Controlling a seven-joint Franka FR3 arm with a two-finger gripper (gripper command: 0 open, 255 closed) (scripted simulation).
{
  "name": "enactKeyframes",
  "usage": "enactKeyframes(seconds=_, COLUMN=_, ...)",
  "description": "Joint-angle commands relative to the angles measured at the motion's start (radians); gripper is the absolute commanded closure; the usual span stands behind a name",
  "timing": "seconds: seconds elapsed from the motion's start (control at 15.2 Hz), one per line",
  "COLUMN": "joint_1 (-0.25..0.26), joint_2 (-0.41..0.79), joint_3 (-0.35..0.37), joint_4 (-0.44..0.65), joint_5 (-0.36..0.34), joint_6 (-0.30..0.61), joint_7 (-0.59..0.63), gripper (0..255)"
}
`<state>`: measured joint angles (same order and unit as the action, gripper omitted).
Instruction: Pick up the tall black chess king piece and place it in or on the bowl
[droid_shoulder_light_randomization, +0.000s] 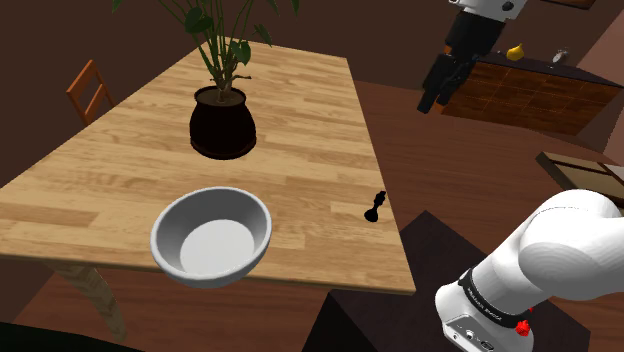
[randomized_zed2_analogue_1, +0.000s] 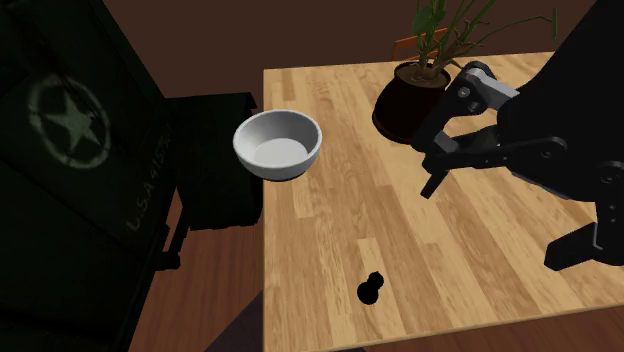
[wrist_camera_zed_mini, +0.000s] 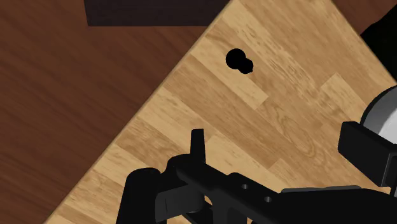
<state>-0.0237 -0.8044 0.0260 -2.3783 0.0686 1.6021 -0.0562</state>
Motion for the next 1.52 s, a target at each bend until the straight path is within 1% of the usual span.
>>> enactKeyframes(seconds=0.0, joint_1=0.000, joint_2=0.000, joint_3=0.000, joint_4=0.000, joint_5=0.000, joint_6=0.000, joint_7=0.000, gripper=0)
enactKeyframes(seconds=0.46, joint_1=-0.012, joint_2=-0.030, joint_3=0.086, joint_4=-0.242, joint_5=0.039, joint_6=0.207, joint_7=0.132, gripper=0)
enactKeyframes(seconds=0.86, joint_1=-0.010, joint_2=0.014, joint_3=0.171, joint_4=-0.407, joint_5=0.085, joint_6=0.411, joint_7=0.251, gripper=0)
enactKeyframes(seconds=1.06, joint_1=-0.008, joint_2=0.070, joint_3=0.220, joint_4=-0.473, joint_5=0.111, joint_6=0.528, joint_7=0.312, gripper=0)
enactKeyframes(seconds=1.45, joint_1=-0.006, joint_2=0.129, joint_3=0.238, joint_4=-0.522, joint_5=0.124, joint_6=0.635, joint_7=0.319, gripper=0)
